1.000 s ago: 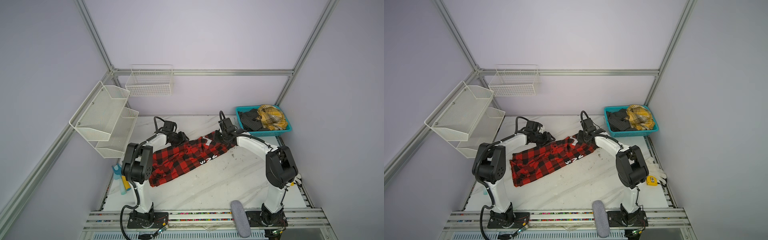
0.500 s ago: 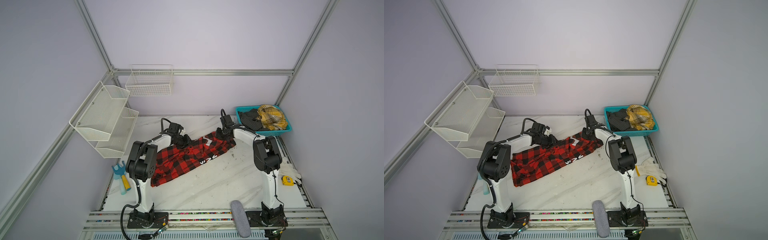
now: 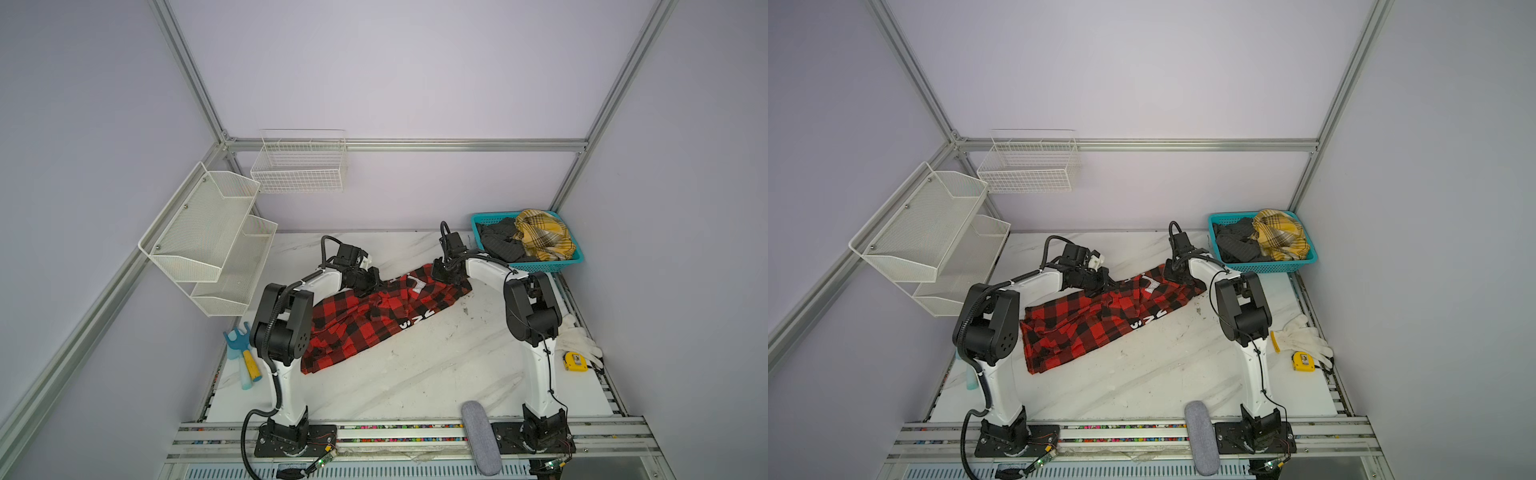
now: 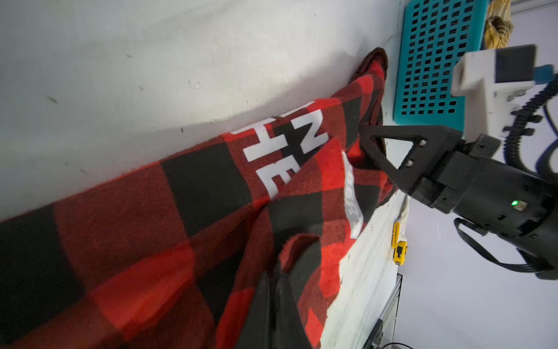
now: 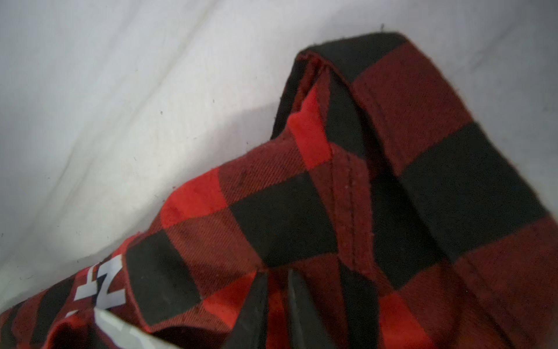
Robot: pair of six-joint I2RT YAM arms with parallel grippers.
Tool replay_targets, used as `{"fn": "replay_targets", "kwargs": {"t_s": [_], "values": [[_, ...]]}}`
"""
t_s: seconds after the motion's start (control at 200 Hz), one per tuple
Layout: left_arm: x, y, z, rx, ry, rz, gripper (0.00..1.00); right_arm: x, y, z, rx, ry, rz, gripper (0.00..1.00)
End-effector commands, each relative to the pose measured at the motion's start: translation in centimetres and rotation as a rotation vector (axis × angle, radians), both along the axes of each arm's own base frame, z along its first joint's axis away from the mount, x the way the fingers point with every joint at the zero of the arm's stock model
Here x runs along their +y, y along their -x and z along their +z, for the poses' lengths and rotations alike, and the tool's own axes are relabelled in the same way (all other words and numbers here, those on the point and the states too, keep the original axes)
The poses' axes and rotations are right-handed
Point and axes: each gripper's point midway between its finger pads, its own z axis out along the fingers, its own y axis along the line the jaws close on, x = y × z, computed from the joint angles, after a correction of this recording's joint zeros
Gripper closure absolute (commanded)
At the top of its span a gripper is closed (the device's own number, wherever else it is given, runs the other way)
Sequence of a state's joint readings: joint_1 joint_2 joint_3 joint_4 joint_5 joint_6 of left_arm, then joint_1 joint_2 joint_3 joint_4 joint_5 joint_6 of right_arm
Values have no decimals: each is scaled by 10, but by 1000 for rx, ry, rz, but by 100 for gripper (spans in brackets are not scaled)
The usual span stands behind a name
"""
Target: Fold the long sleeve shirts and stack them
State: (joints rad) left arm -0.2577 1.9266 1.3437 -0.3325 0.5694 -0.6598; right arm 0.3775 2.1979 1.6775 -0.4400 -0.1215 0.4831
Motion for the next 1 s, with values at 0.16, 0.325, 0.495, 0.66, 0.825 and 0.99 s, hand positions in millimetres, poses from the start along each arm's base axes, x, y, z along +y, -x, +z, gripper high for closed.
{"fn": "replay_targets", "kwargs": {"t_s": [0.16,0.325,0.495,0.66,0.825,0.99], "values": [[76,9,163,-333,-45,464,100,-36,34,-36,121,110,-44,82],[111,47,148,-227,-53,670,100,-47,49,-25,106,143,-35,79],[128,64,157,-260,-6,782,100,-28,41,43,-76,156,67,42],[133,66,166,-270,-11,805,100,-19,46,98,-204,197,84,31],[146,75,140,-210,-64,872,100,19,64,94,-196,154,188,35],[155,83,99,-144,-111,912,100,20,62,49,-97,195,152,50]]}}
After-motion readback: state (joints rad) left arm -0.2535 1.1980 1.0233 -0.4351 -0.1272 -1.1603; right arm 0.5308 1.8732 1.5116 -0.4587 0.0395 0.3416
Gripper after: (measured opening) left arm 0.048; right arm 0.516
